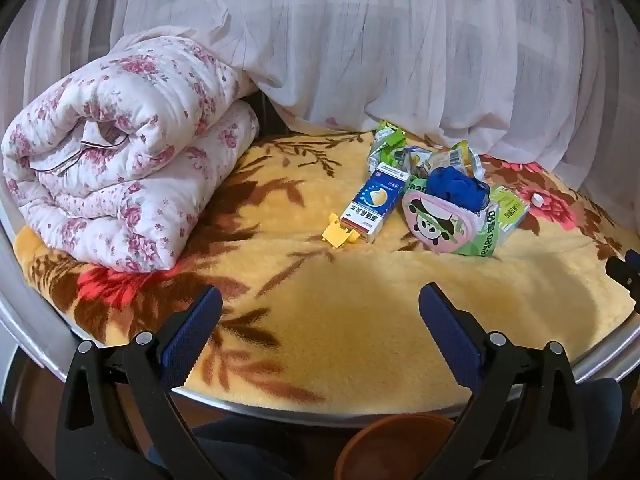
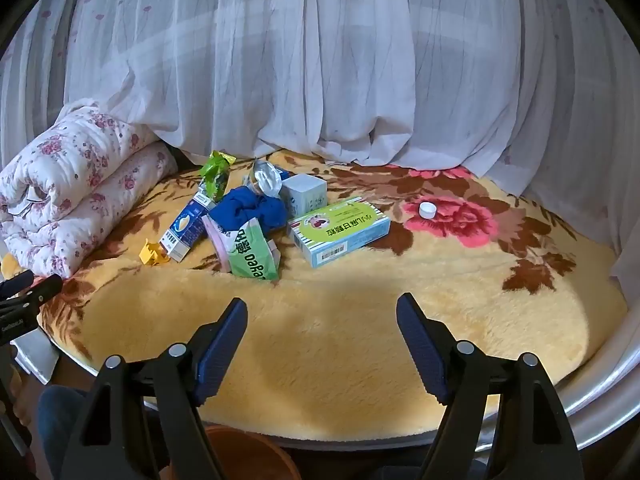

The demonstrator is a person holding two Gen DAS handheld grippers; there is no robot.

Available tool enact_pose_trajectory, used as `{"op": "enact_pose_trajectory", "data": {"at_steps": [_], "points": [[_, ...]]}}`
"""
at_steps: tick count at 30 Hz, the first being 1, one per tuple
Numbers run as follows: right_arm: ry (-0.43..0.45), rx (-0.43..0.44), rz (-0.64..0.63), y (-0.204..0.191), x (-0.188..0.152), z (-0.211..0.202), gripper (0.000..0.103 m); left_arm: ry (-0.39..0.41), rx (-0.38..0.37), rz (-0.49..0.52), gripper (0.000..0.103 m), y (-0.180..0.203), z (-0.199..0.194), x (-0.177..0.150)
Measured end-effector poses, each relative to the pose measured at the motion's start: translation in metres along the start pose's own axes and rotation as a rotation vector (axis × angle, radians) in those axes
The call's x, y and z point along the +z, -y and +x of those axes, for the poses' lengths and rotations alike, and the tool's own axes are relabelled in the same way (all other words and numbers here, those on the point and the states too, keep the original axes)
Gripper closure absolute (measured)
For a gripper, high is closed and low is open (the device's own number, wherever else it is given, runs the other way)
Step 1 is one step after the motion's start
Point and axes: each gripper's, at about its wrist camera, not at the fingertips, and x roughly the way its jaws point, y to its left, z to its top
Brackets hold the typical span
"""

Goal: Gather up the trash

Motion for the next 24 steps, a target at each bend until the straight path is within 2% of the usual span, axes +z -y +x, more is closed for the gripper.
{"op": "enact_pose_trajectory", "data": {"at_steps": [16,24], "points": [[0.000,0.017,0.009,-0.003,-0.002,-0.003,0.027,0.011,0.001,-0.001,0.007,0.015,0.000,0.001],[0.001,0.039,0.014,0.002,0.001,-0.007,0.027,0.019,-0.015,-0.009,0.007,0.008,-0.008,-0.004]]}}
